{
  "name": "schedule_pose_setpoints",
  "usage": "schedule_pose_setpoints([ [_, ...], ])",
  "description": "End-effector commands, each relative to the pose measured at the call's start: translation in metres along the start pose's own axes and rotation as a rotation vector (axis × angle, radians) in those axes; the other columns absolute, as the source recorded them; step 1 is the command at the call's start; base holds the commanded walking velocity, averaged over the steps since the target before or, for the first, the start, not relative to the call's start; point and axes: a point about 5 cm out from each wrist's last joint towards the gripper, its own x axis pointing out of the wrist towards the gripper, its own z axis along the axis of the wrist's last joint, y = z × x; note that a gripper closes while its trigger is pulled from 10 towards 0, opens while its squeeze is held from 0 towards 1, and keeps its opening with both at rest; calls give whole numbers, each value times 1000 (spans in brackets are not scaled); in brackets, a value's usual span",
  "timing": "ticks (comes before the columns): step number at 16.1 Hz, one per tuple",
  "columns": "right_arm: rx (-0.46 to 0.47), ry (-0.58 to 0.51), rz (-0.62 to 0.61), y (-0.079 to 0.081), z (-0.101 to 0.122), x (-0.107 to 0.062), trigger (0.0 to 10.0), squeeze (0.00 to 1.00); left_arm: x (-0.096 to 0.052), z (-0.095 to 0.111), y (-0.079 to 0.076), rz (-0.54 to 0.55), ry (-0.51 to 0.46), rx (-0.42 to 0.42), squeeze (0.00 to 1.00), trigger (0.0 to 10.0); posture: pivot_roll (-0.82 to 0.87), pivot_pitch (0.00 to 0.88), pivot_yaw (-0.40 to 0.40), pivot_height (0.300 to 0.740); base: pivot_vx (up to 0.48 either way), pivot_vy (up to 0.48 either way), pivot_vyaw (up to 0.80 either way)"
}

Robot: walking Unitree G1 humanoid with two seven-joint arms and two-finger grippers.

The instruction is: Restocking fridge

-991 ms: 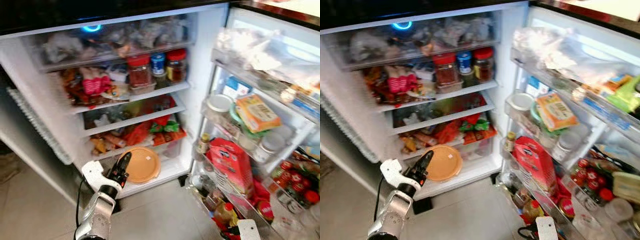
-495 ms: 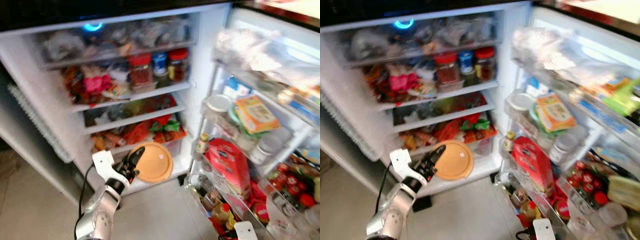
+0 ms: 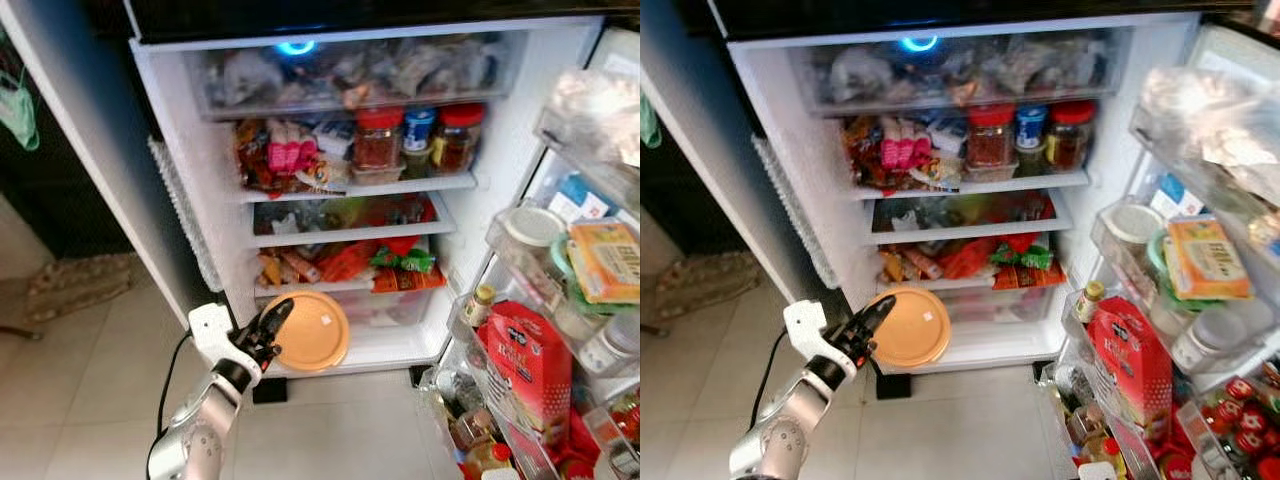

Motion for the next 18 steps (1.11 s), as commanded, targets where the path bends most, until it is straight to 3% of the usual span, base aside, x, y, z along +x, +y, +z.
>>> schedule_pose_setpoints([
  [1,15,19,2,0,-9,-2,10000,0,6,3,-10,-29,-6,10,0,10000,-54,0,19,740,0,0,0],
  [6,-17,28,15,9,-13,-2,10000,0,9,5,-7,-15,-1,19,0,10000,-75,0,34,740,0,0,0],
  [10,-31,25,16,15,-13,-2,10000,0,15,6,-10,-17,-2,22,0,10000,-94,0,46,740,0,0,686],
  [18,-28,13,10,21,-3,1,10000,0,15,10,-11,-18,-4,30,0,10000,-79,0,40,740,0,0,0],
])
